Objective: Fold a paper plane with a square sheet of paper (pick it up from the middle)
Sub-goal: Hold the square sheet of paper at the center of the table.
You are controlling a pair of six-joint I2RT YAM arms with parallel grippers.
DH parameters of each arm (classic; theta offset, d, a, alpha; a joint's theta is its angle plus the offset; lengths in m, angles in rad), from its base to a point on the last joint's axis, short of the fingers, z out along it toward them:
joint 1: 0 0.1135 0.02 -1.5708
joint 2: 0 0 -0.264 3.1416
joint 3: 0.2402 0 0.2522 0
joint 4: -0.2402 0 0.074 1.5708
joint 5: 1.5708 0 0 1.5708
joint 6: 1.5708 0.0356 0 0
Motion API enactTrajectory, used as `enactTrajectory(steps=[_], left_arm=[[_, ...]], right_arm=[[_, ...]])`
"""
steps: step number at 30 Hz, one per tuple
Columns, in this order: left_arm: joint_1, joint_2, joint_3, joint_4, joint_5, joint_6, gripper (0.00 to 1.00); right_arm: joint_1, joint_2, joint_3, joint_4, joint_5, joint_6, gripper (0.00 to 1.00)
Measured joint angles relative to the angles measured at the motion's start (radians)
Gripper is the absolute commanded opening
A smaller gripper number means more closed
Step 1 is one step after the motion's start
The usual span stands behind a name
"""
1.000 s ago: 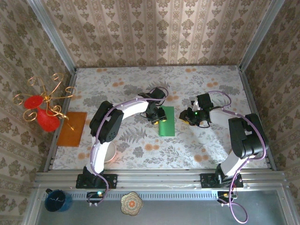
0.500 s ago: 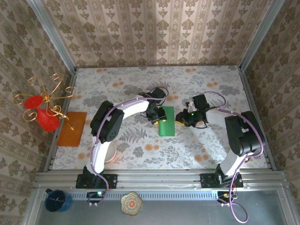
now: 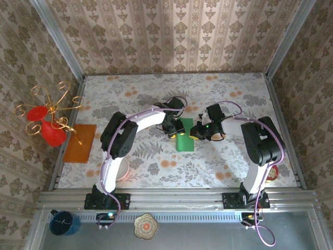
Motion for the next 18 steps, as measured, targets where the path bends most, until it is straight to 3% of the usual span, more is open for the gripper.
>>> enactTrajectory(steps=[18], left_arm=[[0.002, -0.024, -0.006, 0.009, 0.003, 0.01, 0.39]], right_arm=[[-0.014, 0.046, 0.016, -0.044, -0.013, -0.056, 0.06]])
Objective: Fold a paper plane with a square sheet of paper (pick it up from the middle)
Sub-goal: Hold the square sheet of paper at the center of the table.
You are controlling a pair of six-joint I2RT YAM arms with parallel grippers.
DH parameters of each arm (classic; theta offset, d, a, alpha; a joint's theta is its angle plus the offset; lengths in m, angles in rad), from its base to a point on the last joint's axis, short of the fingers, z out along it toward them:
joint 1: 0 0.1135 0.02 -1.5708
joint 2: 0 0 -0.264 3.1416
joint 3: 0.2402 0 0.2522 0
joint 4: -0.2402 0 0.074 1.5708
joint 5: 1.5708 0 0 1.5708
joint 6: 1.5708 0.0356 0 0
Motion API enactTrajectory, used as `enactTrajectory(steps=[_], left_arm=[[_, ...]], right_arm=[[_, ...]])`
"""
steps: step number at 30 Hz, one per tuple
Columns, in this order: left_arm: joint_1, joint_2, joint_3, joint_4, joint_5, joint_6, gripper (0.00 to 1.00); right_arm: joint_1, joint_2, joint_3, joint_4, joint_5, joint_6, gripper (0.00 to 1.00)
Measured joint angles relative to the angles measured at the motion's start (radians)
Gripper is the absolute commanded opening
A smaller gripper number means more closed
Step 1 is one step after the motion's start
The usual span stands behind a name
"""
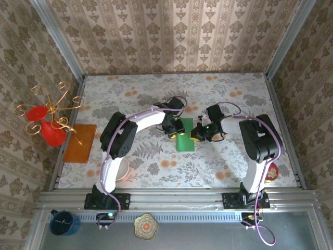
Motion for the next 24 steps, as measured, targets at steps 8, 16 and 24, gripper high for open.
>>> enactTrajectory(steps=[8, 16, 24], left_arm=[[0.044, -0.11, -0.1, 0.058, 0.007, 0.074, 0.5], [0.118, -0.338, -0.216, 0.164, 0.032, 0.127, 0.37], [0.035, -0.243, -0.217, 0.217, 0.129, 0.162, 0.17]], right_arm=[[0.011, 0.01, 0.015, -0.016, -0.003, -0.012, 0.05], [0.081, 0.044, 0.05, 0.002, -0.014, 0.004, 0.04], [0.084, 0.049, 0.055, 0.002, -0.021, 0.005, 0.04]])
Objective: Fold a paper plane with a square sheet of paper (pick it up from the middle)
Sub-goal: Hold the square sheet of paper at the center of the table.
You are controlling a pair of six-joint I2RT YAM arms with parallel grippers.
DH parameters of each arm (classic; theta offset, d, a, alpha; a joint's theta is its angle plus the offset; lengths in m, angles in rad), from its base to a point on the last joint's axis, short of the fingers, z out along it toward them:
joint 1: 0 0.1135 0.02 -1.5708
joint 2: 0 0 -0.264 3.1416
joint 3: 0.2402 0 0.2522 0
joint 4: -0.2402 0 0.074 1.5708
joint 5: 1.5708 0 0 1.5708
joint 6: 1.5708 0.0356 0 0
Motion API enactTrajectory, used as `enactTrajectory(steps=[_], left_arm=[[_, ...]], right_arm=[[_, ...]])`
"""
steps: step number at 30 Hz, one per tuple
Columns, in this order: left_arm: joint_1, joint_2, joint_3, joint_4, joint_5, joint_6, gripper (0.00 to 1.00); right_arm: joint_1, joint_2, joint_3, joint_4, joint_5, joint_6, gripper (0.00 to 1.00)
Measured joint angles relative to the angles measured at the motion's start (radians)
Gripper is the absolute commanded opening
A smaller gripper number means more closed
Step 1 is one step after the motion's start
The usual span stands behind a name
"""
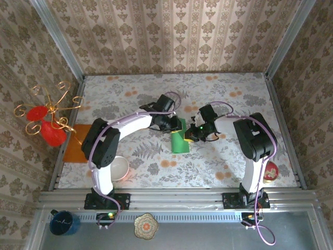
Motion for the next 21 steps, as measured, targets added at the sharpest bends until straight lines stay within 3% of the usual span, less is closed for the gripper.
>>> enactTrajectory(steps=[5, 21], left_arm=[[-0.011, 0.072, 0.006, 0.003, 0.042, 0.01, 0.07], [0.005, 0.098, -0.001, -0.007, 0.065, 0.108, 0.02]], right_arm=[[0.0, 0.002, 0.005, -0.01, 0.001, 0.0, 0.03], [-0.001, 0.007, 0.01, -0.02, 0.001, -0.001, 0.02]])
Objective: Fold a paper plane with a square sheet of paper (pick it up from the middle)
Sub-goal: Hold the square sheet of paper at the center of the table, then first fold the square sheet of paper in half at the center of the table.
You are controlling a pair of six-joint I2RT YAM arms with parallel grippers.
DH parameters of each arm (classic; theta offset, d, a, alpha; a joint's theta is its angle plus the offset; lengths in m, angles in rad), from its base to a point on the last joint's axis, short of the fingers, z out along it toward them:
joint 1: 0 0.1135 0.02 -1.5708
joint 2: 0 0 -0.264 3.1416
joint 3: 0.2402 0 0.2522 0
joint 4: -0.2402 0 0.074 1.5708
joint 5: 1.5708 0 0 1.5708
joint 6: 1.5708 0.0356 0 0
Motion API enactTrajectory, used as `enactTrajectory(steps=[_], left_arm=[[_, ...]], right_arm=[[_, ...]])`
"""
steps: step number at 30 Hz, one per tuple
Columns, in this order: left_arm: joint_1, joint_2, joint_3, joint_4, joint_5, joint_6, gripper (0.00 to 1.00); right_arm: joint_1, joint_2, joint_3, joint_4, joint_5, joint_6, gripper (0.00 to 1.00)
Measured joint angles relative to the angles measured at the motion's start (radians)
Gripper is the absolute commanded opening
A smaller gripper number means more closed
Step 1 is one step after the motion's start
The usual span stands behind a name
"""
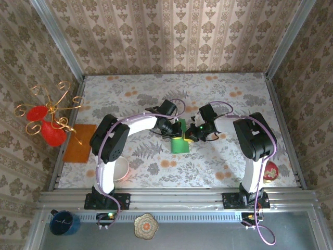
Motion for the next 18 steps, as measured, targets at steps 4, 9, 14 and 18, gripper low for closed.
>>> enactTrajectory(steps=[4, 9, 14, 18], left_arm=[[0.019, 0.0, -0.024, 0.0, 0.003, 0.027, 0.02], [0.045, 0.0, -0.066, 0.012, 0.013, 0.06, 0.02], [0.071, -0.015, -0.113, 0.064, 0.052, 0.093, 0.01], [0.123, -0.06, -0.183, 0.088, 0.07, 0.122, 0.01]], right_arm=[[0.0, 0.002, 0.002, -0.005, 0.0, 0.0, 0.03], [-0.002, 0.006, 0.006, -0.017, -0.002, -0.001, 0.02], [-0.004, 0.006, 0.005, -0.017, -0.002, -0.004, 0.02], [-0.01, 0.006, 0.002, -0.016, -0.003, -0.004, 0.02]])
